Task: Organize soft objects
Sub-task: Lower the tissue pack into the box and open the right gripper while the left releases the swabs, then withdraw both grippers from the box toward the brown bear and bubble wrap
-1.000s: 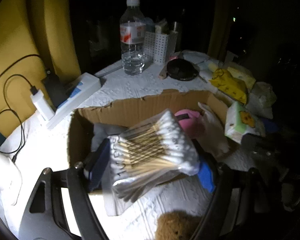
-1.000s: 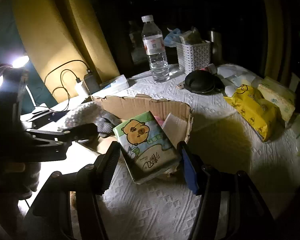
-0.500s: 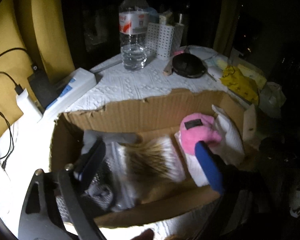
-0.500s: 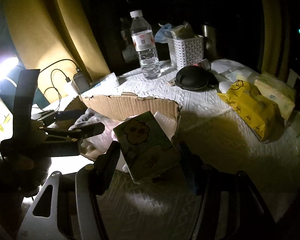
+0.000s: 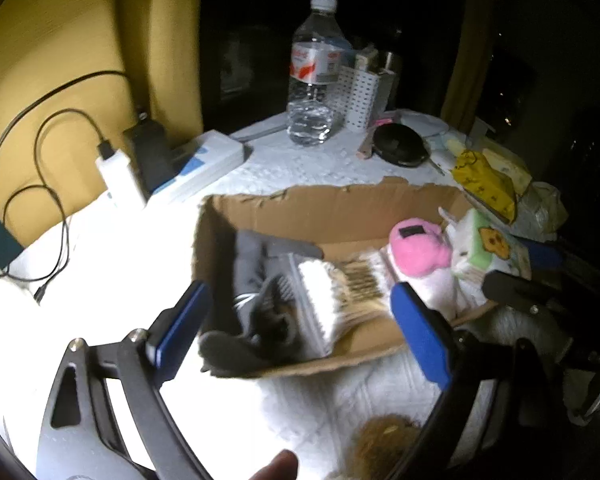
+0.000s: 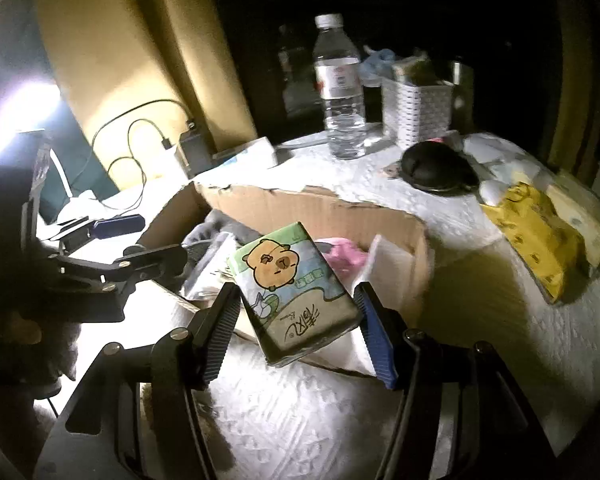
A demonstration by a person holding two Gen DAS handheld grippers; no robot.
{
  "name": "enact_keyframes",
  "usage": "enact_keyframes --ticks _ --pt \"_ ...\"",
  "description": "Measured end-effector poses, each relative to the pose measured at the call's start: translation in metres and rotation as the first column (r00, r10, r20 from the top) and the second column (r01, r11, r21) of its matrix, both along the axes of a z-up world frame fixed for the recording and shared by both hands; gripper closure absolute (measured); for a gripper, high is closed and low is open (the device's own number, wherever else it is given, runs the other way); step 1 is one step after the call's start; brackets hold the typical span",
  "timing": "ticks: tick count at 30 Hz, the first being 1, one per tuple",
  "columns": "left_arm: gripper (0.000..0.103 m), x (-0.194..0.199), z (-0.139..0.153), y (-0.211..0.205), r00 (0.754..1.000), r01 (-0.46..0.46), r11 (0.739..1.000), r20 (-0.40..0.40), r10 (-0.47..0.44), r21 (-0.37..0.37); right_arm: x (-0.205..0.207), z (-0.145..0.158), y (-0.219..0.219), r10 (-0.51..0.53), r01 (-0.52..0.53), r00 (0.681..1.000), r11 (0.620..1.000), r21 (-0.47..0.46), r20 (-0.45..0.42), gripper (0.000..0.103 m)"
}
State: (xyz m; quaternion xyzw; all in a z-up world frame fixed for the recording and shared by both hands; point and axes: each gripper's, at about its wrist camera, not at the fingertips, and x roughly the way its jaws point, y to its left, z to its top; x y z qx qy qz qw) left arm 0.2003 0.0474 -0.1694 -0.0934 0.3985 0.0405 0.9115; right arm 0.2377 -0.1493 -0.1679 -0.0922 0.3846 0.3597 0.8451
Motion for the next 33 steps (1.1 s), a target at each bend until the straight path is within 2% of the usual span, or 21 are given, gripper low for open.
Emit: enact_keyframes --ticks 7,14,19,22,27,29,33 --pt "0.010 -0.011 0.000 0.020 0.999 -0.037 0.999 0.011 0.037 -0.010 -0.001 -0.005 0.028 0.040 -0.040 0.999 0.999 -0.032 -0.004 0.041" --pt "0.010 -0.010 -0.006 0.023 1.000 -0.027 0.999 0.008 0.028 -0.024 0.001 -0.017 0.039 0.069 -0.071 0.997 0.994 -0.083 -0.033 0.041" --pt "0.010 -0.010 -0.007 0.021 1.000 -0.021 0.999 0.009 0.022 -0.029 0.007 -0.016 0.027 0.017 -0.017 1.000 0.994 -0.106 -0.002 0.036" --pt "0.010 -0.012 -0.005 0.019 1.000 -0.019 0.999 0.013 0.019 -0.028 0.010 -0.015 0.017 -0.016 0.017 1.000 0.994 -0.104 0.008 0.036" --pt "0.010 -0.016 -0.001 0.013 1.000 -0.007 1.000 0.015 0.007 -0.017 0.011 -0.021 0.007 -0.064 0.073 0.996 0.985 -0.157 0.058 0.036" --pt "0.010 -0.017 0.000 0.011 1.000 -0.005 1.000 0.013 0.005 -0.014 0.013 -0.029 0.005 -0.074 0.081 0.996 0.979 -0.186 0.047 0.036" --pt "0.010 -0.020 0.002 0.007 1.000 0.005 1.000 0.011 -0.005 -0.007 0.012 -0.028 -0.003 -0.090 0.093 0.996 0.984 -0.149 0.027 0.036"
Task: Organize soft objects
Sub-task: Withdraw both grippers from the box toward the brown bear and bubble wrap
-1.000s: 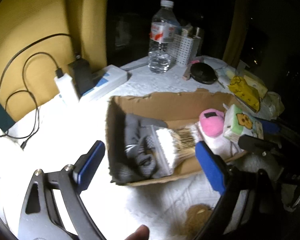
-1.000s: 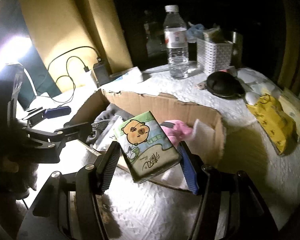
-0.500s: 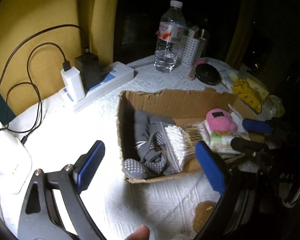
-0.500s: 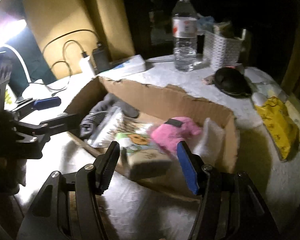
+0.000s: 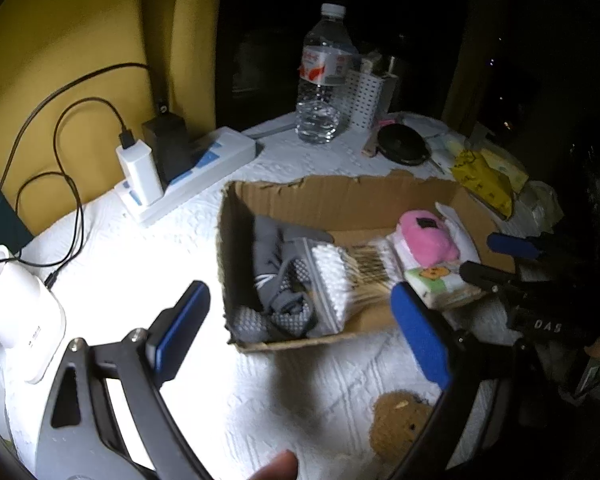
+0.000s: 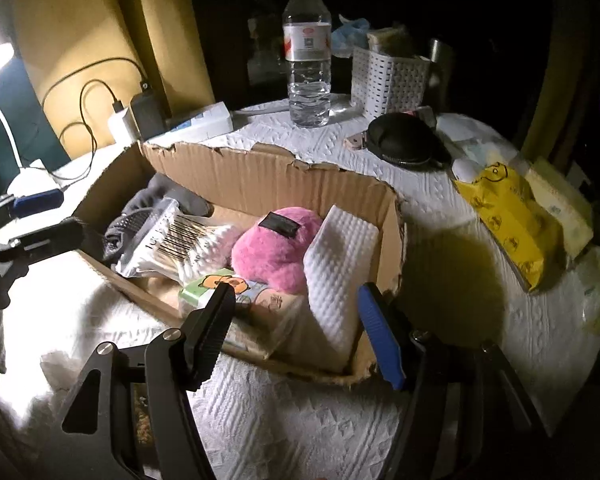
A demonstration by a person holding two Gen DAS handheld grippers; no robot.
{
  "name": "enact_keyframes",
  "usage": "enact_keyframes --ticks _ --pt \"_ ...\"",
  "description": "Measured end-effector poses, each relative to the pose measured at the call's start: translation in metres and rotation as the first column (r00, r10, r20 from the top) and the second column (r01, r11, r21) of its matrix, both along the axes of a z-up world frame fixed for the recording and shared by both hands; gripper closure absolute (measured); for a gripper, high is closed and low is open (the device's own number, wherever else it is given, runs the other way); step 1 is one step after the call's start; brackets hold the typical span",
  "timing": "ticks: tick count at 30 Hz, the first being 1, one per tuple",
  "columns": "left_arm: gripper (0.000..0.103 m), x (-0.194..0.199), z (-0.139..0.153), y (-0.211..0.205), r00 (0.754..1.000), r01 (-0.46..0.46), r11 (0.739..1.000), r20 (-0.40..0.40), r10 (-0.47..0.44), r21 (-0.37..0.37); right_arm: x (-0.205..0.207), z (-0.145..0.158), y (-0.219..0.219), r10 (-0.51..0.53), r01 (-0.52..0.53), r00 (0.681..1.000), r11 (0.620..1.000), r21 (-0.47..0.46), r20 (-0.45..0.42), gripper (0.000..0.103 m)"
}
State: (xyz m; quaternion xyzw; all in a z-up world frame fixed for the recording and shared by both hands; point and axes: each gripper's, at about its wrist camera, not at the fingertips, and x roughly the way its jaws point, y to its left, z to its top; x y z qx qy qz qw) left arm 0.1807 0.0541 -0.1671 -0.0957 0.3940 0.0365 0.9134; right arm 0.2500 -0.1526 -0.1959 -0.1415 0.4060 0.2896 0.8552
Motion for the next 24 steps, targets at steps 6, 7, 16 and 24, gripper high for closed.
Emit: enact_keyframes --ticks 6,7,16,24 --pt "0.010 -0.007 0.007 -0.008 1.000 0.013 1.000 0.011 -0.013 0.007 -0.015 0.019 -0.004 0.004 -0.005 1.000 0.999 0.051 0.021 0.036" --pt "0.010 -0.009 0.008 -0.009 1.000 0.014 1.000 0.013 -0.015 0.008 -0.019 0.022 -0.005 0.008 -0.009 1.000 0.998 0.058 0.026 0.036" --pt "0.010 -0.029 0.019 -0.020 0.999 0.034 0.999 0.034 -0.035 0.017 -0.053 0.041 -0.004 0.039 -0.043 0.998 0.995 0.091 0.044 0.036" --pt "0.010 -0.053 0.028 -0.026 0.998 0.044 0.999 0.047 -0.045 0.030 -0.074 0.048 -0.006 0.037 -0.043 0.998 0.993 0.109 0.055 0.036"
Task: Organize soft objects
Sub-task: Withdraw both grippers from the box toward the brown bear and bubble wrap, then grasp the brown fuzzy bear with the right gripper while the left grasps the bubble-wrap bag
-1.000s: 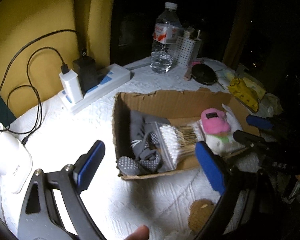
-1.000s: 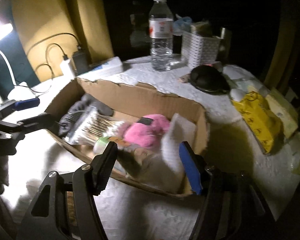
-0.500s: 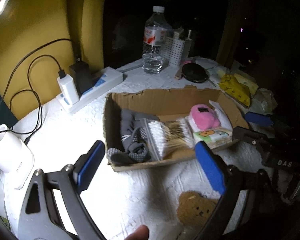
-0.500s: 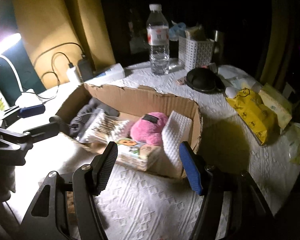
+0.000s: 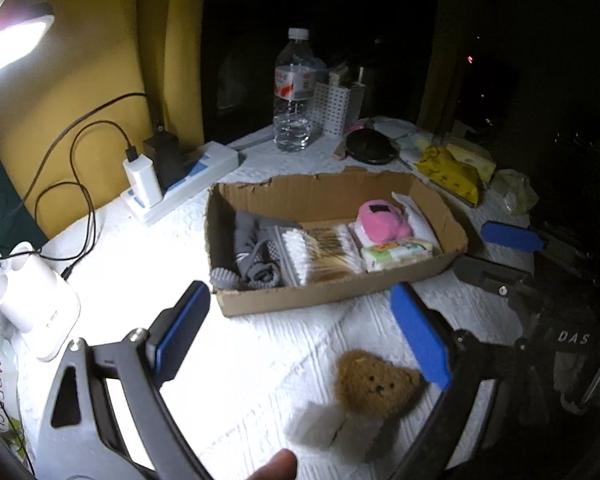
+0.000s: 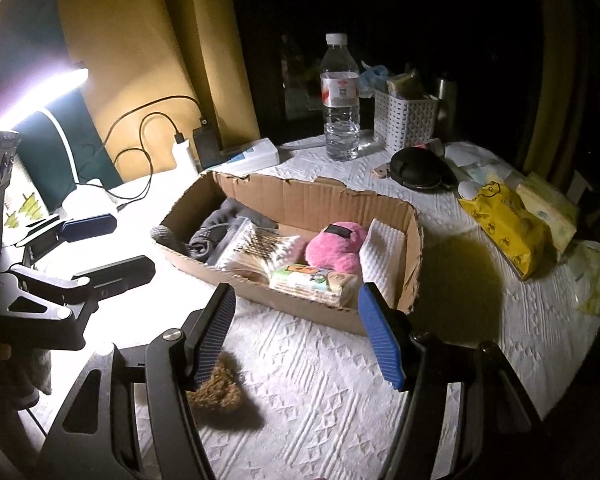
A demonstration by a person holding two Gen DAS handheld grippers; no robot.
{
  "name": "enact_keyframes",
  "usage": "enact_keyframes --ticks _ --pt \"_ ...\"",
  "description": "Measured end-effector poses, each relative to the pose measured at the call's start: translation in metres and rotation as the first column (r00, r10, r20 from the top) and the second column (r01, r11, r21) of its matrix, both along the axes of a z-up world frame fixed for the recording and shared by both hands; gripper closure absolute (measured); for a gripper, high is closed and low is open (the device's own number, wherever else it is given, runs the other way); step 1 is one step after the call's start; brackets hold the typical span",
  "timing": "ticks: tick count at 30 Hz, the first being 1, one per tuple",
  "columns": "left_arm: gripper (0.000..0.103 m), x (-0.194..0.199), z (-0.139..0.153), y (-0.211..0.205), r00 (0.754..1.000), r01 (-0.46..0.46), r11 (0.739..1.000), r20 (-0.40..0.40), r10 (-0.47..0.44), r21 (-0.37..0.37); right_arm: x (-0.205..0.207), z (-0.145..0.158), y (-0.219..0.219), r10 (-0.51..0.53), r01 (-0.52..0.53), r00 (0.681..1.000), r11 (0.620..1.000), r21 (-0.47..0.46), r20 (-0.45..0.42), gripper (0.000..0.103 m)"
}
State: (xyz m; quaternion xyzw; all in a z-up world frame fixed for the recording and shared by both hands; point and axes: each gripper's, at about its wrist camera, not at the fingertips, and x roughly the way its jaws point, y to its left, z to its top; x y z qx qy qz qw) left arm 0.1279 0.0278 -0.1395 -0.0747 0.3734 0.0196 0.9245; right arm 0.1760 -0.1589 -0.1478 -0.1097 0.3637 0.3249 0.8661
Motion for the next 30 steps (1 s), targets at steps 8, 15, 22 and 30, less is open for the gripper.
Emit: enact_keyframes --ticks 8,15,22,30 --pt "0.010 -0.021 -0.001 -0.002 1.000 -0.001 1.000 0.000 0.001 0.005 -0.021 0.000 0.000 0.010 -0.010 1.000 1.000 0.004 0.003 0.036" --pt "0.010 -0.037 -0.011 0.000 1.000 -0.009 1.000 -0.015 0.009 -0.002 -0.035 -0.012 0.001 0.016 -0.016 1.000 1.000 -0.002 -0.016 0.036" --pt "0.010 -0.049 -0.021 0.005 0.999 -0.017 1.000 -0.031 0.017 -0.008 -0.048 -0.025 0.007 0.028 -0.029 0.999 1.000 -0.012 -0.040 0.036" --pt "0.010 -0.057 -0.033 0.014 0.998 -0.035 0.999 -0.049 0.034 -0.024 -0.055 -0.039 0.014 0.033 -0.034 0.997 0.999 -0.023 -0.073 0.036"
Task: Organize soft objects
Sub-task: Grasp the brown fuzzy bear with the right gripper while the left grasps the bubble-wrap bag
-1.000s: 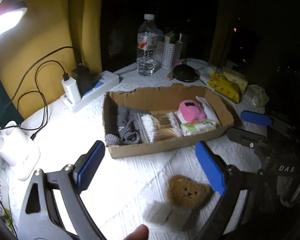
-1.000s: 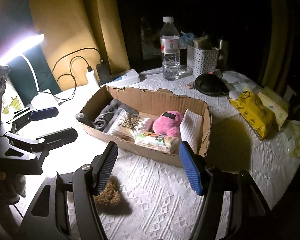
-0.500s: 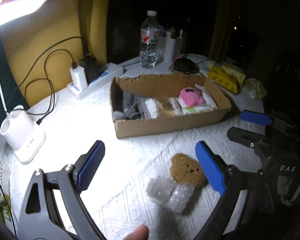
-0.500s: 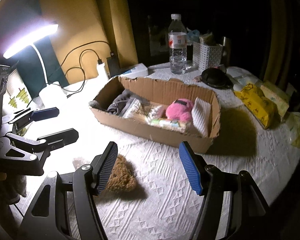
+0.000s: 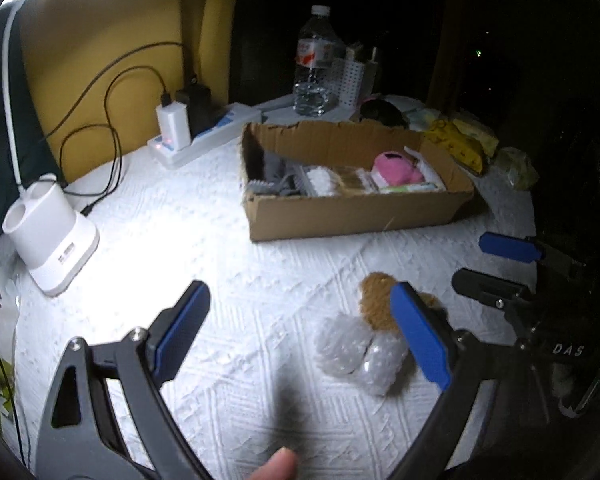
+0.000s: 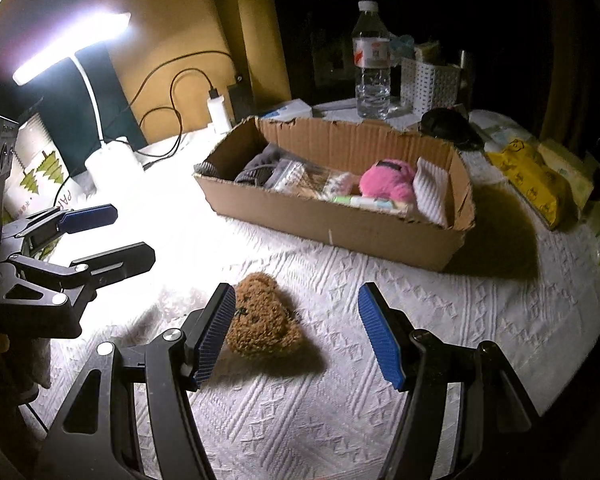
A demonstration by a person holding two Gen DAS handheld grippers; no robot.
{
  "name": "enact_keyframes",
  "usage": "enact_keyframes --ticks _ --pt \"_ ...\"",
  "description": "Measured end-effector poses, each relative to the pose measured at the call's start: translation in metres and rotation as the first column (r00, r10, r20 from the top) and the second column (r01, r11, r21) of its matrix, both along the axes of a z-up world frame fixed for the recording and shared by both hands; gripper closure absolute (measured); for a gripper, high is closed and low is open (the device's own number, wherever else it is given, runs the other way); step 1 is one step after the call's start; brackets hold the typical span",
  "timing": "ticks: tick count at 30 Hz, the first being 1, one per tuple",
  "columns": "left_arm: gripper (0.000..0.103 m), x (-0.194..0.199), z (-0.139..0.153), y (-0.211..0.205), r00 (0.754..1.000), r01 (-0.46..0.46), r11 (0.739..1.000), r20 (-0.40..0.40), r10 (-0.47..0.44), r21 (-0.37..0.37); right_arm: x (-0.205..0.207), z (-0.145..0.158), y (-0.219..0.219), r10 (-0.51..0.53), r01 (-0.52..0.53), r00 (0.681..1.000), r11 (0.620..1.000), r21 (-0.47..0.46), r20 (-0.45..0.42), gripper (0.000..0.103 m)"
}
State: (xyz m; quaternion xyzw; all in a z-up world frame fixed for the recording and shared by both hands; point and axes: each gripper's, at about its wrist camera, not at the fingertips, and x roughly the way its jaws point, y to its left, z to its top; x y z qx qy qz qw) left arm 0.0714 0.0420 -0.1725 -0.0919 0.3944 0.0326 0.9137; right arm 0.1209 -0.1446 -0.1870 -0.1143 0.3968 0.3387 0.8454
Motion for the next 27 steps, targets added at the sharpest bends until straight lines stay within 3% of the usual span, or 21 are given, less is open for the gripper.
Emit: enact_keyframes --ticks 20,27 --pt "0.010 -0.001 -0.039 0.024 0.997 -0.054 0.997 -0.057 0.051 -0.062 0.002 -0.054 0.044 0.056 -0.063 0.992 0.996 -0.067 -0.111 0.036" --pt "0.010 -0.002 -0.033 0.017 0.999 -0.025 0.998 -0.032 0.023 -0.063 0.002 -0.058 0.043 0.066 -0.074 0.990 0.995 -0.063 -0.122 0.049"
